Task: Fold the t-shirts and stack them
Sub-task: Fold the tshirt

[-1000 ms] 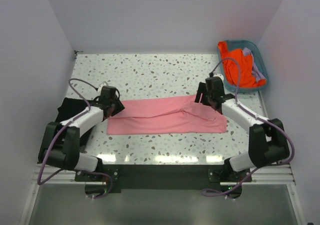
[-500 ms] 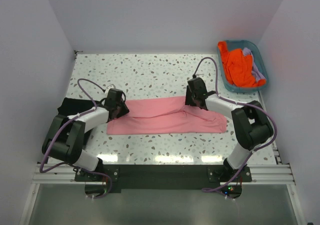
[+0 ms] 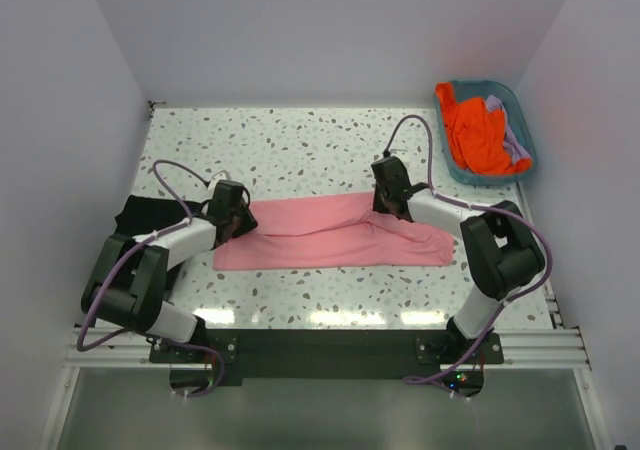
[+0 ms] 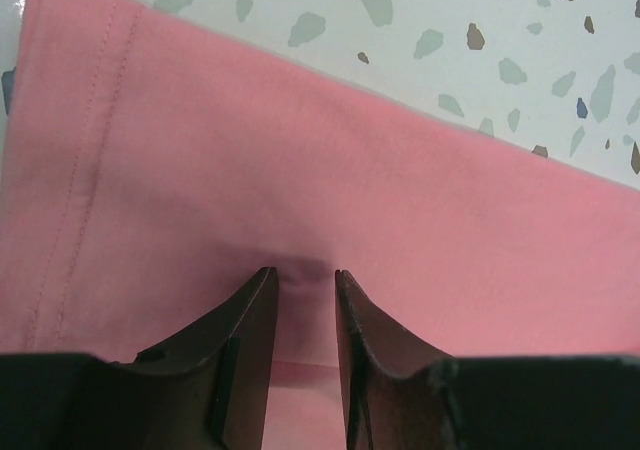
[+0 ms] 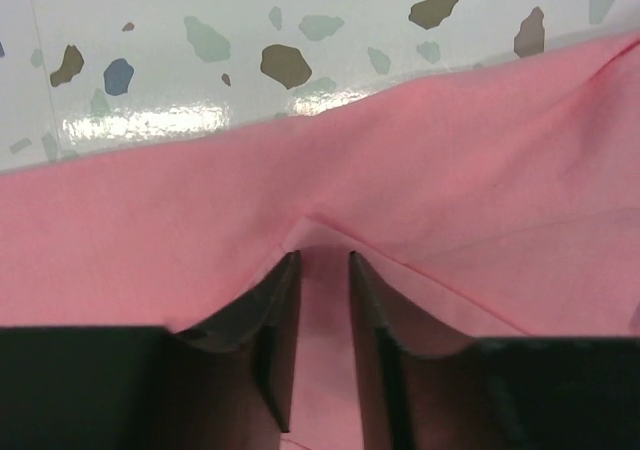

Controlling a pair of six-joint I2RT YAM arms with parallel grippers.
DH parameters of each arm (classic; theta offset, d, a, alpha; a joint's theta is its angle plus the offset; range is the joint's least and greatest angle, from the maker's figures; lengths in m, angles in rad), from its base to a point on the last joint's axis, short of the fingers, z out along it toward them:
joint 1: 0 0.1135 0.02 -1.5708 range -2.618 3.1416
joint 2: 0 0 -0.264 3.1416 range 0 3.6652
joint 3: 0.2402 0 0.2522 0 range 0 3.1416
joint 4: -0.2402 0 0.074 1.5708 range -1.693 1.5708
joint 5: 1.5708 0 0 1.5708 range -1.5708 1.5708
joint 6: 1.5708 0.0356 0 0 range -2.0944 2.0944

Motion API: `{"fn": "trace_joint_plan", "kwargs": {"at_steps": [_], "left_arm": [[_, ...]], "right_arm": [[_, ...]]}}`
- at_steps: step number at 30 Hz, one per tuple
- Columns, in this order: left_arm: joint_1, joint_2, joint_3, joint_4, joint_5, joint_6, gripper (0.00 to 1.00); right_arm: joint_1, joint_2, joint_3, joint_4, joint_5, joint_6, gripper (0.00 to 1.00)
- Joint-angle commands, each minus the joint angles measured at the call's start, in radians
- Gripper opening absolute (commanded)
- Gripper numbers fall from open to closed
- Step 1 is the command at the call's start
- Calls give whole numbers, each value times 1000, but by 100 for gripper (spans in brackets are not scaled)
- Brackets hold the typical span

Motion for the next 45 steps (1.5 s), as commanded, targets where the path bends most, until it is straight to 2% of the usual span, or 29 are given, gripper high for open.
{"fn": "trace_joint_plan", "kwargs": {"at_steps": [1,3,6,14,19,22,23,27,37,45], "left_arm": [[-6,-22,-26,1,-2,23,34],[-6,-23,-29,4,1,23,34],[-6,-25,-29,4,3,25,33],[-6,-22,-23,2,6,29,32],[-6,-16,-26,4,4,29,32],[-6,-16,-26,4,6,29,32],[-6,-17,-27,4,4,28,32],[-6,-19,-26,1,1,28,32],[-6,-20,-32,2,-2,25,31],[-6,-20,-36,13,4,25,31]], "right_arm": [[6,-21,14,49,49,2,34],[6,-12,34,41,49,-1,43],[7,14,63,34,54,-9,46],[21,77,115,4,77,-15,47],[30,91,112,-19,121,-6,39],[35,80,100,-22,132,2,23],[35,68,95,-23,138,6,15],[44,23,59,-34,148,29,0],[95,-170,-89,-28,140,91,0],[227,-287,-236,-5,142,212,0]]}}
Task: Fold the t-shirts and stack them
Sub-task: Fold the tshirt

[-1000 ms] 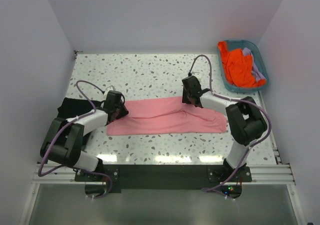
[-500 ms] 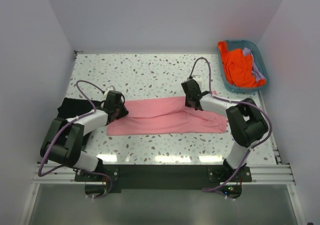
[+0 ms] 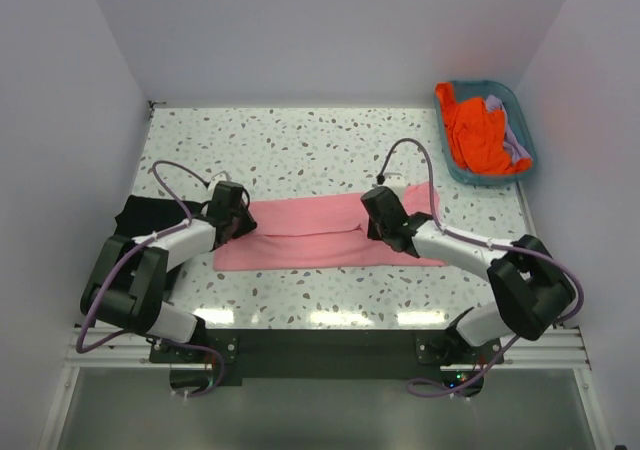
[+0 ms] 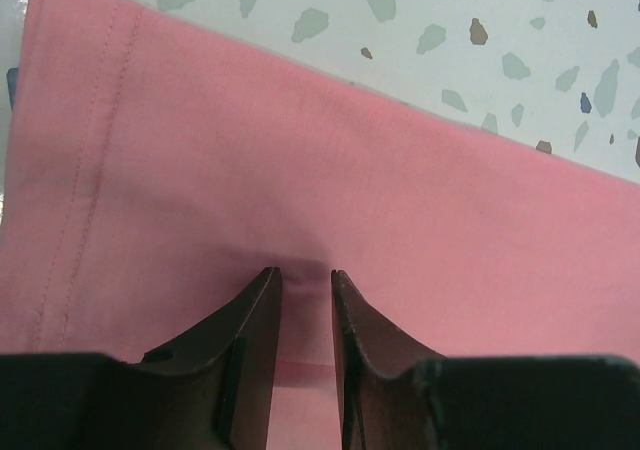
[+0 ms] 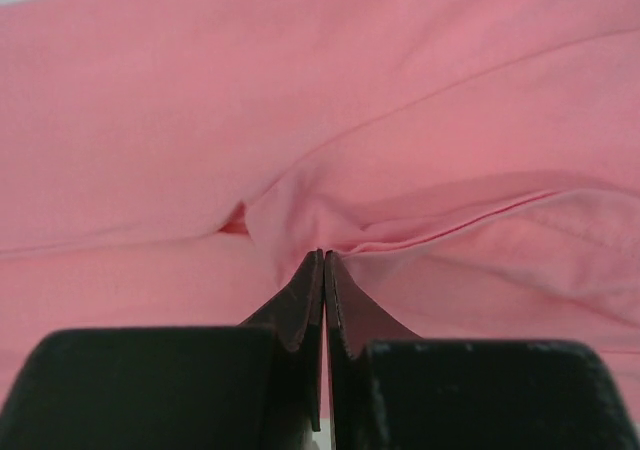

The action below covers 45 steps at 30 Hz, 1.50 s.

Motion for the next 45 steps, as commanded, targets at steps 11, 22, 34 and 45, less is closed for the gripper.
{"fn": "trace_joint_plan", "kwargs": {"at_steps": [11,22,34,45], "left_arm": [[-6,-10,-5,31,40,50,40],[-78,-25,85,23,150,149,51],[-601,211,372,79,49,16,62],[-725,357,470,86,-89,-320,62]], "right_arm": [[100,-328,-154,-71,187,100,44],[-76,-198,-16,-155,252,-65,59],[-372,-218,-22,-125,-76,-70,59],[-485,-247,-18,-140,-185,-64,58]]}}
